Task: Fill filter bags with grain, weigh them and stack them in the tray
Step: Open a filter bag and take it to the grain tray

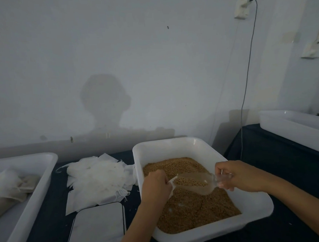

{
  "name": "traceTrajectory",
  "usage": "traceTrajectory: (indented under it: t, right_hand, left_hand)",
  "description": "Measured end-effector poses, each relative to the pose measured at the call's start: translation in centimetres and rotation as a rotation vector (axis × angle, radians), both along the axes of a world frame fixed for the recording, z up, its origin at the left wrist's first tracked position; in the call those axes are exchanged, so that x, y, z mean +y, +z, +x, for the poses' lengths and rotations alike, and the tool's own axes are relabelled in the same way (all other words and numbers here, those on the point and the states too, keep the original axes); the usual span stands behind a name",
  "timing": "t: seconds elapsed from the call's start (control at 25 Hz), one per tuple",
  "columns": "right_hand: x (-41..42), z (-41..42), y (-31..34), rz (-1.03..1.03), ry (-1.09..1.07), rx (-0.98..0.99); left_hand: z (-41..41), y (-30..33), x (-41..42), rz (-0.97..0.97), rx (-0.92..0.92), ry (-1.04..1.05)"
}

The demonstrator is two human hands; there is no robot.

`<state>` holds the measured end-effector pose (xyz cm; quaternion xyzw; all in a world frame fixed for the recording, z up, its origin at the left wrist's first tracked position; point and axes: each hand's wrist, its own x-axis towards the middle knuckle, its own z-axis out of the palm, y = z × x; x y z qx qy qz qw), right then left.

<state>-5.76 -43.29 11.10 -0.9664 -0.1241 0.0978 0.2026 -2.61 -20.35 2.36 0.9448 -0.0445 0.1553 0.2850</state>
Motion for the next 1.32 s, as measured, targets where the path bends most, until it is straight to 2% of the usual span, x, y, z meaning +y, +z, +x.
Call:
traceTrajectory:
  t: [0.28,0.56,0.96,1.32]
  right_hand:
    - [1.3,0.8,1.8,-0.293,0.038,-0.069]
    - [2.9,1.9,3.8,-0.485,0.069,-0.125]
    - [2.7,2.0,3.8,-0.48,0.068,-0.108]
    - [2.0,2.0,3.6,-0.444,0.057,-0.132]
  left_hand:
    - [-0.1,-0.3,0.0,-0.028,-0.061,-0.025]
    - [-0.2,-0.4,0.1,-0.039,-0.089,-0.098]
    - [-0.1,-0.5,0.2,0.009,-0.016,-0.099]
    - [-0.1,-0.6,0.3,0.011,-0.024,-0.095]
